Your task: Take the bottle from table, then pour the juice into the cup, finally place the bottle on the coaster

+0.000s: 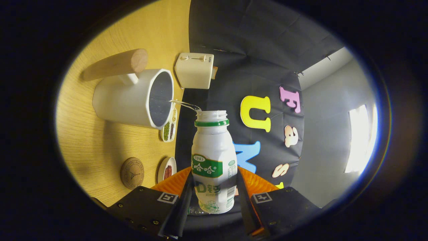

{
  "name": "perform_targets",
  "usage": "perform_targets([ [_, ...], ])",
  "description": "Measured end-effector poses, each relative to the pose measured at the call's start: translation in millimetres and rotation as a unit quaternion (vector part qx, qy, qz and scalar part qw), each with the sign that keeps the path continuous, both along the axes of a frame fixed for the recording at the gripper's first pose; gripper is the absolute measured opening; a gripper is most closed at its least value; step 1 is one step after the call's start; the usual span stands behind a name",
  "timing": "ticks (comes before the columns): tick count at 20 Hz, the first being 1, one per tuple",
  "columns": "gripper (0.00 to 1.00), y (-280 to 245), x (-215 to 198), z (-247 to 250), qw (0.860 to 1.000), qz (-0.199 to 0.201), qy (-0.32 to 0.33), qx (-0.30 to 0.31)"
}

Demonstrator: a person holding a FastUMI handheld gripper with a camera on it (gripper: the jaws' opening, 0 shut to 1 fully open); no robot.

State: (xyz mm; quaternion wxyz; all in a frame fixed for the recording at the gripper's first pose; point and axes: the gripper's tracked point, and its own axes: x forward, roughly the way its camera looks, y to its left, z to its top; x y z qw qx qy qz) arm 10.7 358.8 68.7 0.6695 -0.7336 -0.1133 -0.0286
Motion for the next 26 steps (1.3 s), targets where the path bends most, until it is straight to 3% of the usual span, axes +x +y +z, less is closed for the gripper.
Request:
perform_targets([
  [26,0.66,-2.5,1.9,-0.5,0.999,-0.002,-0.013,-0.039],
])
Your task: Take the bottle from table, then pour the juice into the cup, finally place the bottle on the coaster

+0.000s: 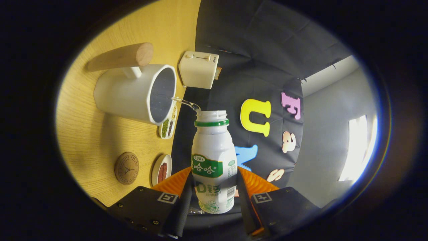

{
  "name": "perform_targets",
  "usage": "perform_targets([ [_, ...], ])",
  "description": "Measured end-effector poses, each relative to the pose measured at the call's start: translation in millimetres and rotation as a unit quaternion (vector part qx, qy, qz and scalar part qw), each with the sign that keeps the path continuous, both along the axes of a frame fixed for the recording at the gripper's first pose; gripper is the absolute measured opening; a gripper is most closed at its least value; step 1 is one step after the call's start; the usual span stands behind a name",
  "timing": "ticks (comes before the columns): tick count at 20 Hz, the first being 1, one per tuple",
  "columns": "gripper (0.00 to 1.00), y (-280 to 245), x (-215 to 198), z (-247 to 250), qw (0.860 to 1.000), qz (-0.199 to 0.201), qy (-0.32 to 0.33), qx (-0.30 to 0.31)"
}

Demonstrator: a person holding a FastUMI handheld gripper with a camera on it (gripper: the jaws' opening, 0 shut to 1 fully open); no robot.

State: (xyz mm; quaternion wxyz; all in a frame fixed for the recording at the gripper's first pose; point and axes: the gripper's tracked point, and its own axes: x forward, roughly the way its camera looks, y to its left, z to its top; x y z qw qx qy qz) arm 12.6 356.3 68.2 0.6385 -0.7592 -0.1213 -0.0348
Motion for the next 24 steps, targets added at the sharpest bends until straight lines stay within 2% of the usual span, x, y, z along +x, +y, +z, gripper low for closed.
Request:
perform_targets([
  [24,0.66,-2.3,1.3,-1.8,0.999,-0.002,-0.013,-0.051],
])
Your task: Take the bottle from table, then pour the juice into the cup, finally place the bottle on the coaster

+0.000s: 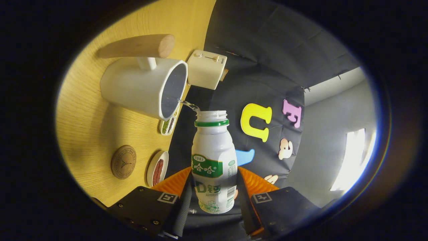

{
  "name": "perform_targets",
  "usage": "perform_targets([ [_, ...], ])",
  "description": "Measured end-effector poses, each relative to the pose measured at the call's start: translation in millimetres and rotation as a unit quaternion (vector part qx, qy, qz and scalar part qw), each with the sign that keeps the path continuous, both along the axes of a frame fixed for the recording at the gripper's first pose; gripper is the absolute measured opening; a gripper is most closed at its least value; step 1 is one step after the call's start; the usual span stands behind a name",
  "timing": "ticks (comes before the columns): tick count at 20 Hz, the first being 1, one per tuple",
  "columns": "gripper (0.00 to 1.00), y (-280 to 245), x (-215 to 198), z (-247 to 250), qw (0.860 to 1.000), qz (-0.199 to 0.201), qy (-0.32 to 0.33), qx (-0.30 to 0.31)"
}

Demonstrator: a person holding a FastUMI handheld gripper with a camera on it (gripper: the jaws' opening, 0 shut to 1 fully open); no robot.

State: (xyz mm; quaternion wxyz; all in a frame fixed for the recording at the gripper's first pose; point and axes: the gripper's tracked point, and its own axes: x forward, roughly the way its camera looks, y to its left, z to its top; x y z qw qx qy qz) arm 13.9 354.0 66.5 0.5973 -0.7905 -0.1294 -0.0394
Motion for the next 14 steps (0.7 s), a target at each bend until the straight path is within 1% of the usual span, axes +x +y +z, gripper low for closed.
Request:
perform_targets([
  [14,0.67,-1.3,-0.3,-1.9,0.999,-0.002,-0.009,-0.033],
])
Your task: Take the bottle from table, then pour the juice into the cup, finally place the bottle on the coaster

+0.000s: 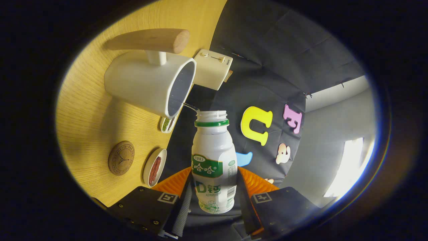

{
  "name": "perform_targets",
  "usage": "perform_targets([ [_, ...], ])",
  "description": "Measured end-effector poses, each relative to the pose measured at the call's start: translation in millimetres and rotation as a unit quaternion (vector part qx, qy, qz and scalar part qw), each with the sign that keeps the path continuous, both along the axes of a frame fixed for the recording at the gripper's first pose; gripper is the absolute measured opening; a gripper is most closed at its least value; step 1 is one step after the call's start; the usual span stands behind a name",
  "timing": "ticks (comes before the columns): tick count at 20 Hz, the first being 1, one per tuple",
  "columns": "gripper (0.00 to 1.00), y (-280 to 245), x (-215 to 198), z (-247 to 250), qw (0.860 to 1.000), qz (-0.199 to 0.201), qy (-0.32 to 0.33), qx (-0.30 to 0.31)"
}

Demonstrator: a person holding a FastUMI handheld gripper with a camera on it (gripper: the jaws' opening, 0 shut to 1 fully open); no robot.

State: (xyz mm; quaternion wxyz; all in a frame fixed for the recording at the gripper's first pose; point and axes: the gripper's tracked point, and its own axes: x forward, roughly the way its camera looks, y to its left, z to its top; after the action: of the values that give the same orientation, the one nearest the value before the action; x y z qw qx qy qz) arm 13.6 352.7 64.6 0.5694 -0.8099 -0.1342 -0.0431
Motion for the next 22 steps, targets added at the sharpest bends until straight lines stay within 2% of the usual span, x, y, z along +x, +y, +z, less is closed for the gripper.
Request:
perform_targets([
  [22,0.66,29,-13,0,0.991,0.028,-0.061,-0.119],
])
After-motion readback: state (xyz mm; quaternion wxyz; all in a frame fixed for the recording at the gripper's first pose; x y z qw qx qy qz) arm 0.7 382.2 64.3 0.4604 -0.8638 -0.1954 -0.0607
